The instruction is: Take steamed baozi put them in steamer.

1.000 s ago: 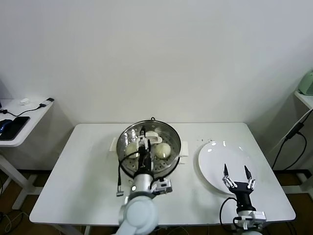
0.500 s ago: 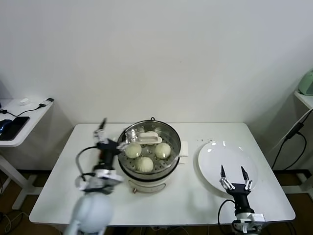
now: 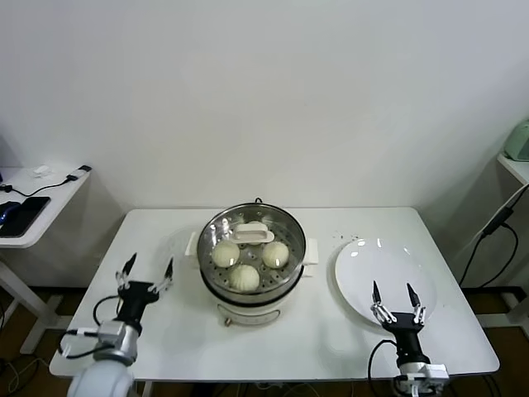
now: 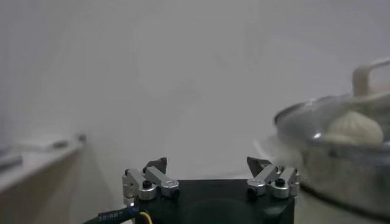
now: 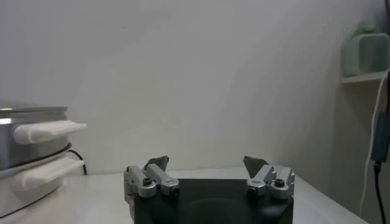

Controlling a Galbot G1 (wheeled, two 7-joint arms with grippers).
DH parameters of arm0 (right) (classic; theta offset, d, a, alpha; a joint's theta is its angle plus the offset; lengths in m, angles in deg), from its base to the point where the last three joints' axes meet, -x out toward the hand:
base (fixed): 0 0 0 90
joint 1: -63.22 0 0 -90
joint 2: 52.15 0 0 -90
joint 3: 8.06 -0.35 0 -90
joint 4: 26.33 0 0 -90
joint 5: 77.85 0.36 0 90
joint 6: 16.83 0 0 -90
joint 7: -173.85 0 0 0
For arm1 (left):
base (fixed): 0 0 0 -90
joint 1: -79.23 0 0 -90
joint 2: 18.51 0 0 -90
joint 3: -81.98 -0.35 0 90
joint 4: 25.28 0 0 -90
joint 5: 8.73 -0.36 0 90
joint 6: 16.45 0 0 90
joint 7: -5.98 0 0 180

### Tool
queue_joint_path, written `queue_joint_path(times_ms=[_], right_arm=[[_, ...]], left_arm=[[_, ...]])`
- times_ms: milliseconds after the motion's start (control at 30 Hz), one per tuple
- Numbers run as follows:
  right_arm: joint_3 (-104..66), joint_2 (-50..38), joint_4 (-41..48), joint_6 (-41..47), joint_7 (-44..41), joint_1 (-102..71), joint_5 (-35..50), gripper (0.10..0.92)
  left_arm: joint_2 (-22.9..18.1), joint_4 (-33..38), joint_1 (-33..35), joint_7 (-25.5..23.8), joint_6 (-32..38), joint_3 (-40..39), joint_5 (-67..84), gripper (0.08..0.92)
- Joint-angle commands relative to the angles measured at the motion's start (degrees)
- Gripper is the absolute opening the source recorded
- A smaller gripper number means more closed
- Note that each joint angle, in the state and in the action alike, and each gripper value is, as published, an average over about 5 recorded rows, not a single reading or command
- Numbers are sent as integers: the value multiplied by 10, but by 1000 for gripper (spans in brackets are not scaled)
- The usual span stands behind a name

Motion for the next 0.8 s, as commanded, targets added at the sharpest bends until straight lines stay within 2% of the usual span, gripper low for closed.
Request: queue_joint_path(times_ms=[33, 800], right_arm=[[3, -10, 5, -3, -1, -2, 12, 823], [9, -12, 10, 10, -3, -1, 11, 823]], left_arm=[[10, -125, 41, -24, 115, 36, 127, 823], [-10, -111, 46, -13, 142, 24, 108, 823]])
